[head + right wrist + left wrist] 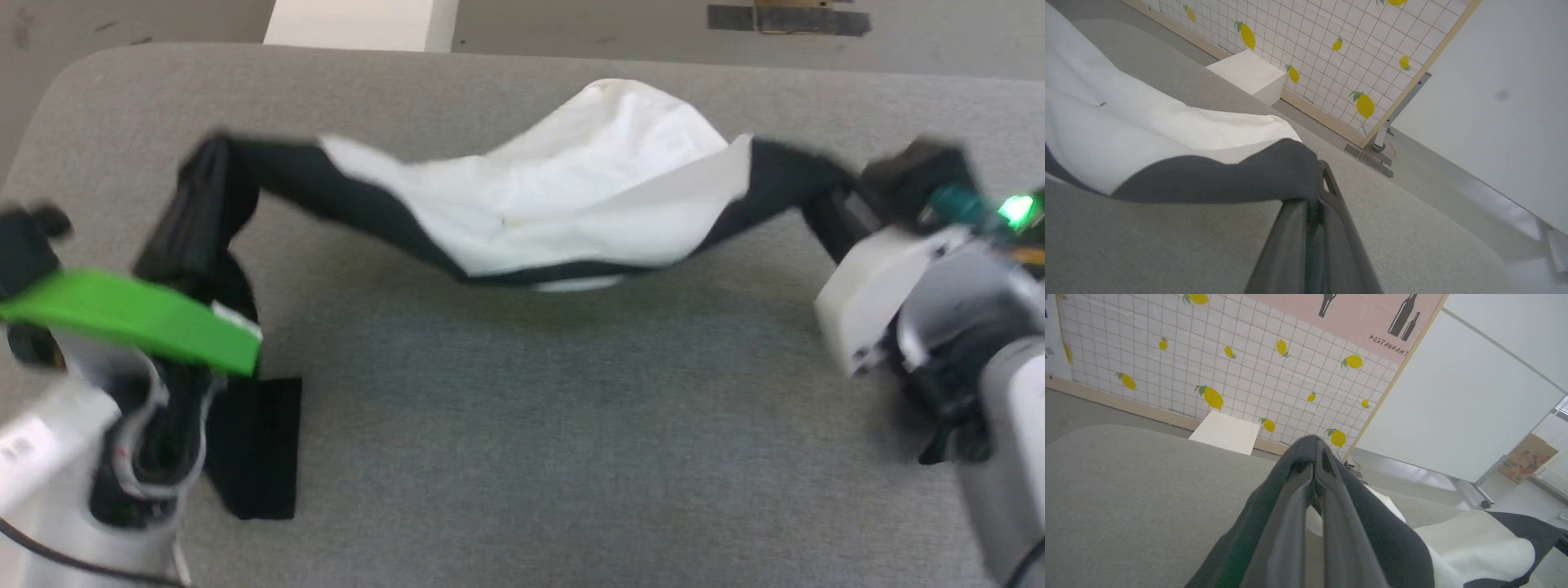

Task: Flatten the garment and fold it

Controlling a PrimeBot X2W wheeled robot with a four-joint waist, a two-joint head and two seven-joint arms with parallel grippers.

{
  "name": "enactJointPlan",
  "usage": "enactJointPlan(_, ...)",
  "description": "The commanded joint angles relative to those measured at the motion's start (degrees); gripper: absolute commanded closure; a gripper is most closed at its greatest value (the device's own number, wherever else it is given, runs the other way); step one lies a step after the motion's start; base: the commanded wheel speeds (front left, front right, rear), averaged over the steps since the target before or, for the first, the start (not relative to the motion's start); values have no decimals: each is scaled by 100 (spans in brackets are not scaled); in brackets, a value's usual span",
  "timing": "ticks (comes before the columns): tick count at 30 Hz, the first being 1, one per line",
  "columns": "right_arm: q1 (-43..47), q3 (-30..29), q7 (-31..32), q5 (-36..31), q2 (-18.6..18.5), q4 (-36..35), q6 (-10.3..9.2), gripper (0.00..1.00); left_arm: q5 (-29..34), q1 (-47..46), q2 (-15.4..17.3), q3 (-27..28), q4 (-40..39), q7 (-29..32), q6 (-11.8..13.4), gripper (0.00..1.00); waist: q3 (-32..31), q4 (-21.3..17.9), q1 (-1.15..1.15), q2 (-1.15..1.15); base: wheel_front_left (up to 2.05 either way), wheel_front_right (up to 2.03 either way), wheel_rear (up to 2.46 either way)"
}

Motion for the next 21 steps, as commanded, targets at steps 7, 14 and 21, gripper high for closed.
enactJointPlan(7, -1848, 181, 490, 489, -561, 181, -9, 100, -379, -1769, 28, 122, 57, 604, 55, 100, 421, -180, 0, 0, 0, 0, 0)
enactJointPlan(14, -4152, 608, 259, 439, -737, 1434, -9, 100, -47, -3869, 51, 187, 1161, 621, 211, 100, 1184, -338, 0, 0, 0, 0, 0)
enactJointPlan(21, -5850, 358, -694, -178, -450, 2753, -9, 100, 258, -5442, -24, 398, 2316, 18, 252, 100, 1806, -482, 0, 0, 0, 0, 0)
